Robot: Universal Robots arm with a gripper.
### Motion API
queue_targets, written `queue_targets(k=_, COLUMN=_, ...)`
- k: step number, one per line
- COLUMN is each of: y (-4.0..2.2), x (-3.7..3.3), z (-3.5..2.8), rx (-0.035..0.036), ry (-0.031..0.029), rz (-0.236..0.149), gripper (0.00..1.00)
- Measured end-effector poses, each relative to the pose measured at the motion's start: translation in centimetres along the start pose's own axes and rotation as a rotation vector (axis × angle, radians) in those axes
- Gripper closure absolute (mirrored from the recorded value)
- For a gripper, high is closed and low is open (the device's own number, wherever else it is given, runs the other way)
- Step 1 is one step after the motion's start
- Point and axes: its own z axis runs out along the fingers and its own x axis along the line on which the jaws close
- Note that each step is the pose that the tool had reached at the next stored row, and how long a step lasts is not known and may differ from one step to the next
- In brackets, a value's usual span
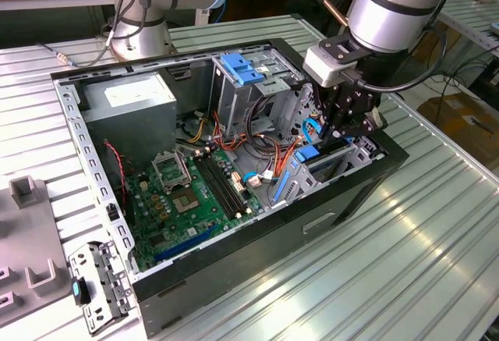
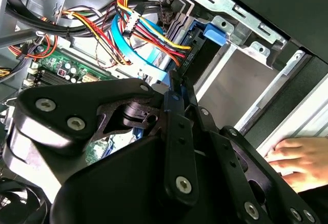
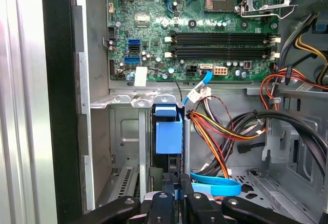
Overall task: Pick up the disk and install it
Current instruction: 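Insert the second disk wire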
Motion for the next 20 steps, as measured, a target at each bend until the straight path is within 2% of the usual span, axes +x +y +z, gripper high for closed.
queue_targets(k=7, y=-0.01, x=-0.02, z=-0.08, rx=0.0, ry=-0.0012, rz=0.0, gripper=0.84)
queue_targets(k=12, y=-0.03, x=-0.03, z=-0.23, rx=-0.0001, ry=-0.0043, rz=0.0, gripper=0.84)
queue_targets(k=20, y=-0.03, x=-0.02, z=-0.23, rx=0.0001, ry=-0.0046, rz=0.001, gripper=0.84)
